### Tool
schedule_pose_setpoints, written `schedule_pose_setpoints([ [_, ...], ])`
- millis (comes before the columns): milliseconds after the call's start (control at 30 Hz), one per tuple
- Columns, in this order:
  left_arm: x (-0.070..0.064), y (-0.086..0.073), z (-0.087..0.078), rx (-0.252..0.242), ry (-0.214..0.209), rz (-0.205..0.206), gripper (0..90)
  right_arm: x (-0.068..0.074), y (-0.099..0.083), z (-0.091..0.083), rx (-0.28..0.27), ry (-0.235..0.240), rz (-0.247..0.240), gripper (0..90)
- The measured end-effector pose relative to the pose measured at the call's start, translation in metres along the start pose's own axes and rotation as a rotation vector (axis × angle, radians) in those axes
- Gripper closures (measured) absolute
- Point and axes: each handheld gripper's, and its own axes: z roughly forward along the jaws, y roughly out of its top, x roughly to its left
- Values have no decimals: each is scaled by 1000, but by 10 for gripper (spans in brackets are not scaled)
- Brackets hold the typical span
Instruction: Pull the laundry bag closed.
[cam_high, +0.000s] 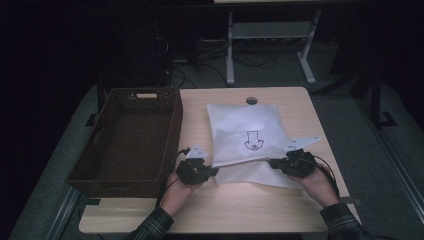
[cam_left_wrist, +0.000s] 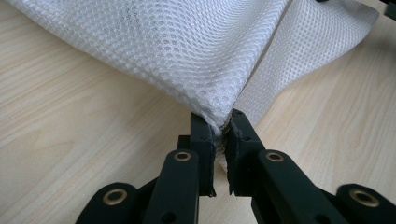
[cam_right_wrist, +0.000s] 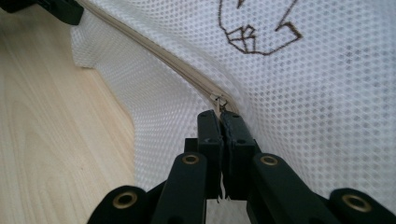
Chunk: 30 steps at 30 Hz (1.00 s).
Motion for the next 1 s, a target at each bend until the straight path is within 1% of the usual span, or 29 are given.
schedule_pose_setpoints([
  [367,0,0,1,2,-3,4,829,-18,-16,-19,-12,-56,44,867],
  [633,-2,1,2,7,-2,11,829,-30,-33,-35,-14,-88,85,867],
  [667,-1,1,2,8,-1,10,829,-32,-35,-37,-12,-98,85,867],
  [833,-1,1,2,8,-1,9,829,-42,-48,-47,-13,-120,120,866],
  [933,-1,1,2,8,-5,10,829,-47,-52,-51,-20,-124,146,865],
  [1000,-2,2,3,8,-2,15,829,-48,-53,-51,-17,-125,144,865],
])
